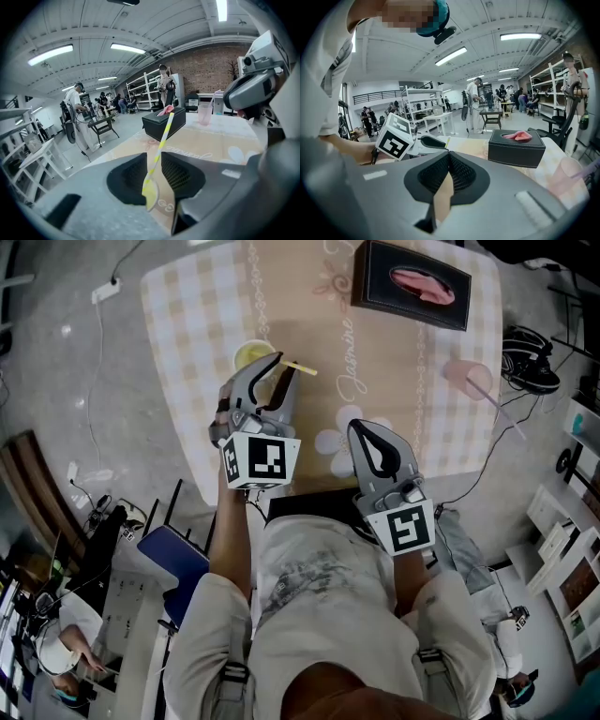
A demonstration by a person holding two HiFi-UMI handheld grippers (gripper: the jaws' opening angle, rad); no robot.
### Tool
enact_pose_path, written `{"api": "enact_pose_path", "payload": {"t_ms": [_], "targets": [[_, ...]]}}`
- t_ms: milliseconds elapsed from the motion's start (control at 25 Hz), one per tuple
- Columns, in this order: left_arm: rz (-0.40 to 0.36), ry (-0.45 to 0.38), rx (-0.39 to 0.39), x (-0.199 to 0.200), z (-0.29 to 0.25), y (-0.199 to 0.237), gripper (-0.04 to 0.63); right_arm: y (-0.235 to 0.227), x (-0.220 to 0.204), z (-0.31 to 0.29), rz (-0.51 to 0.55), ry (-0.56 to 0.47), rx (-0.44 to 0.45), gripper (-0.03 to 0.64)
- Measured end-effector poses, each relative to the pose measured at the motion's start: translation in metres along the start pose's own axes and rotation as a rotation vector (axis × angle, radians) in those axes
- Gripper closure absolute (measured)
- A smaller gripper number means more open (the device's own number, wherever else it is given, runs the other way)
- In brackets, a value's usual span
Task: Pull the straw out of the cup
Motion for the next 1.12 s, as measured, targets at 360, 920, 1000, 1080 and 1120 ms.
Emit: {"api": "enact_pose_path", "payload": {"t_ms": [360,920,1000,1080,1120], "targets": [[0.011,-0.007,0.015,-0.001,-0.001,0.003,0.54,0.002,0.0,-0.002,0.0,0.003,-0.005,0.606],[0.049,-0.04,0.067,-0.002,0.014,0.014,0.563,0.013,0.003,-0.006,0.015,-0.005,0.01,0.606],[0.054,-0.047,0.075,-0.001,0.016,0.015,0.563,0.015,0.003,-0.006,0.018,-0.005,0.011,0.606],[0.059,-0.054,0.083,-0.001,0.019,0.016,0.563,0.016,0.003,-0.005,0.021,-0.008,0.012,0.606],[0.062,-0.058,0.087,-0.001,0.021,0.017,0.564,0.017,0.003,-0.005,0.021,-0.011,0.013,0.606]]}}
Point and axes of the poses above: the fingertips, and each gripper's own axes: z backward along the fingers, y to its left, x out of its top, the point moved 8 cm from there along z, backward along the fingers, and after that the axes turned 12 degrees about -z, right-handed, at the moved point
